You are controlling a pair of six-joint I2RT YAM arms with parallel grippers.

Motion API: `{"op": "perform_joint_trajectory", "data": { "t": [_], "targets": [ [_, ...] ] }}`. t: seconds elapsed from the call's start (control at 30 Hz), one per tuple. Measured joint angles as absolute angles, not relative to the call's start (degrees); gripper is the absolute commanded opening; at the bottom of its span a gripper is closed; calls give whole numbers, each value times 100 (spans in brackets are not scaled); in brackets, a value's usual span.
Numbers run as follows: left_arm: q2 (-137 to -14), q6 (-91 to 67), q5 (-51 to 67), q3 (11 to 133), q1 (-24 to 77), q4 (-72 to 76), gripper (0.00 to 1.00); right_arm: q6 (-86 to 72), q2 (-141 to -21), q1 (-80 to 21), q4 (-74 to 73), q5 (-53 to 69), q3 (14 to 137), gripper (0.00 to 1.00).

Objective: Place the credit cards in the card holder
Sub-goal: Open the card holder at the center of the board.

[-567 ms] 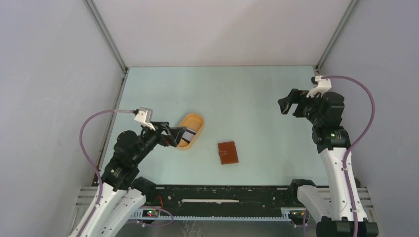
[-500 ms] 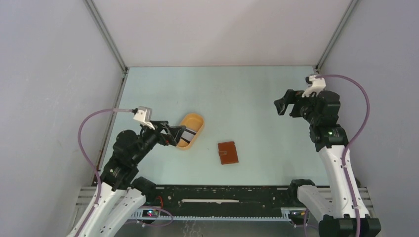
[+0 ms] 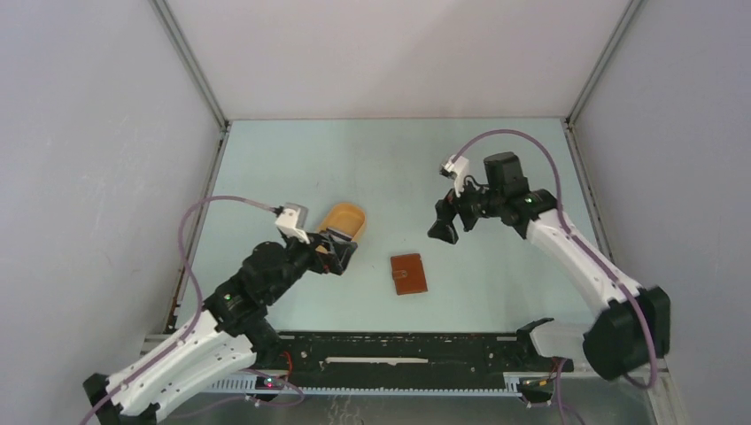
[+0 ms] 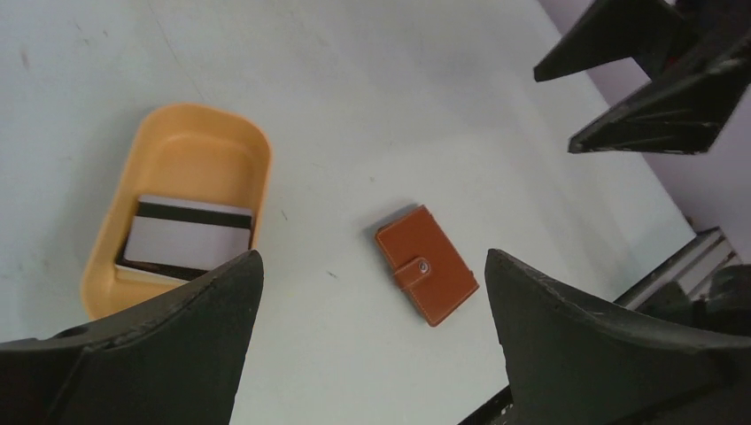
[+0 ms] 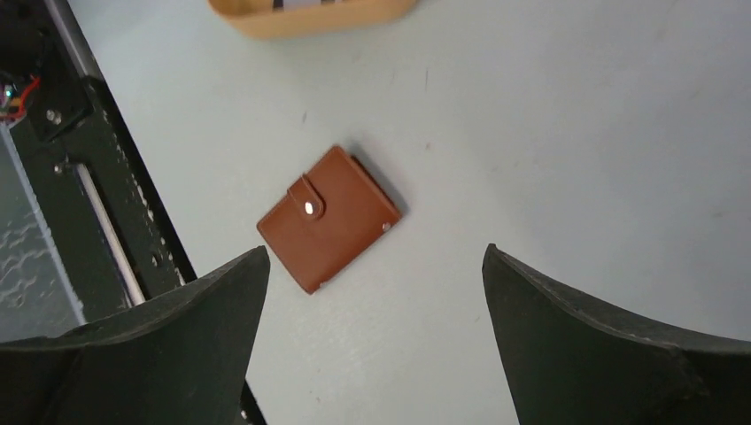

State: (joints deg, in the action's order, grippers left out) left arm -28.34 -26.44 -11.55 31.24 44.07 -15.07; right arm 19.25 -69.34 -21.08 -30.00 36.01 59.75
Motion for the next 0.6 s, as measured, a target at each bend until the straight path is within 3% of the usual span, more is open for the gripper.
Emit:
{"op": "perform_joint_trajectory", "data": {
  "t": [0.13, 0.37, 0.6],
  "targets": [
    [-3483, -2832, -1369, 2781, 4788, -958, 96, 1833, -7924, -2032, -3242, 3739, 5972, 97],
    [-4523, -3531, -1385, 2204, 4838, 303, 76, 1337, -9107, -2261, -3347, 3907, 5977, 90],
    [-4849, -4182, -1343, 2005, 5043, 945, 73, 958, -9817, -2668, -3367, 3909, 6084, 78]
  ]
}}
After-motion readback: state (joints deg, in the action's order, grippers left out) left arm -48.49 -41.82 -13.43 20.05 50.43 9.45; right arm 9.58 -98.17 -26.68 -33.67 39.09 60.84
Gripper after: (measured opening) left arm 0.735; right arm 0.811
